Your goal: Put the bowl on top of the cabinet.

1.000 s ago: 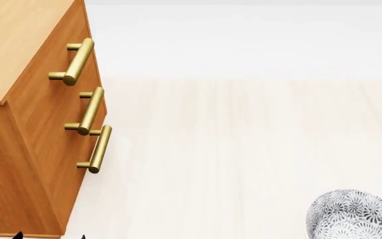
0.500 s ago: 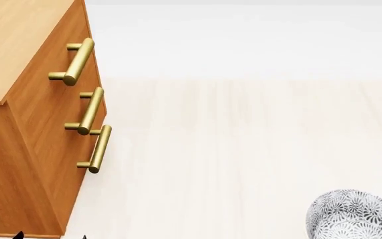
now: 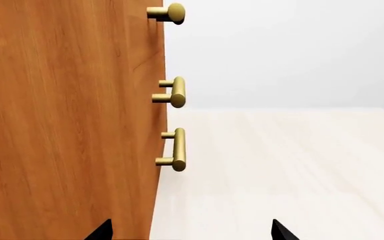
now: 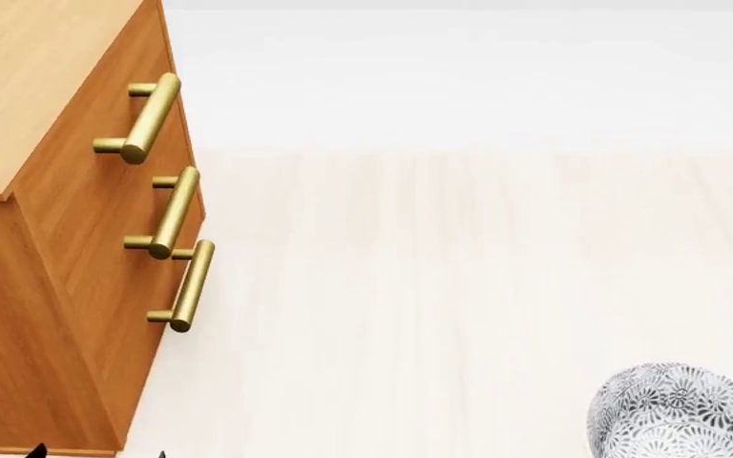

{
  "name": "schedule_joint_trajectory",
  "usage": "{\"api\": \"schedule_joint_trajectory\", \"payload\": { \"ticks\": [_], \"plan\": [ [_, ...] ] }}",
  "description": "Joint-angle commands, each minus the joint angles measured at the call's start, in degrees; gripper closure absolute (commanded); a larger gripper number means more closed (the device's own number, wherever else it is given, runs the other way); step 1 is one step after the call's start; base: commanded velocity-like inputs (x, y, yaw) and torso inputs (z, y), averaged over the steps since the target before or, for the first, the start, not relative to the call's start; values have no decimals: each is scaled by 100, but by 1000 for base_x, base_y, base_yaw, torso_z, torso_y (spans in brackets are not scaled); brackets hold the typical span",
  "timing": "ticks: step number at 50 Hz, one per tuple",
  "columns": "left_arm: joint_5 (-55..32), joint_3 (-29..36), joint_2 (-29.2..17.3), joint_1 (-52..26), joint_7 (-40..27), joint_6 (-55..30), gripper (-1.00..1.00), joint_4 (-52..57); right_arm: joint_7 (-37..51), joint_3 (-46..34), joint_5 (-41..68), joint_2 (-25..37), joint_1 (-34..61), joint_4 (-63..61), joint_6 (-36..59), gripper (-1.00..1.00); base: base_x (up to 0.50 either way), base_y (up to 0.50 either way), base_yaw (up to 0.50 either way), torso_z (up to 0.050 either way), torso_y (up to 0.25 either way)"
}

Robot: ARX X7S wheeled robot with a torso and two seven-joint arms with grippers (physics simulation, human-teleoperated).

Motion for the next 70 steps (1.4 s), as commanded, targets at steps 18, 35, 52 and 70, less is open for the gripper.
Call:
{"api": "schedule_joint_trajectory", "payload": {
  "ticks": [18, 35, 52, 70],
  "plan": [
    [62, -69, 63, -4, 65, 24, -100, 0, 113, 219, 279, -76, 131, 307, -106, -100, 0, 0, 0, 0, 0],
    [39, -36, 37, 0, 50, 45, -100, -3, 414, 208, 406, 15, 680, 969, 76, -100, 0, 0, 0, 0, 0],
    [15, 3, 24, -33, 40, 42, -100, -45, 541, 126, 333, 79, 1132, 1497, 177, -100, 0, 0, 0, 0, 0],
    [11, 40, 0, -31, 14, 71, -100, -48, 541, 51, 472, 152, 1510, 2037, 371, -100, 0, 0, 0, 0, 0]
  ]
}}
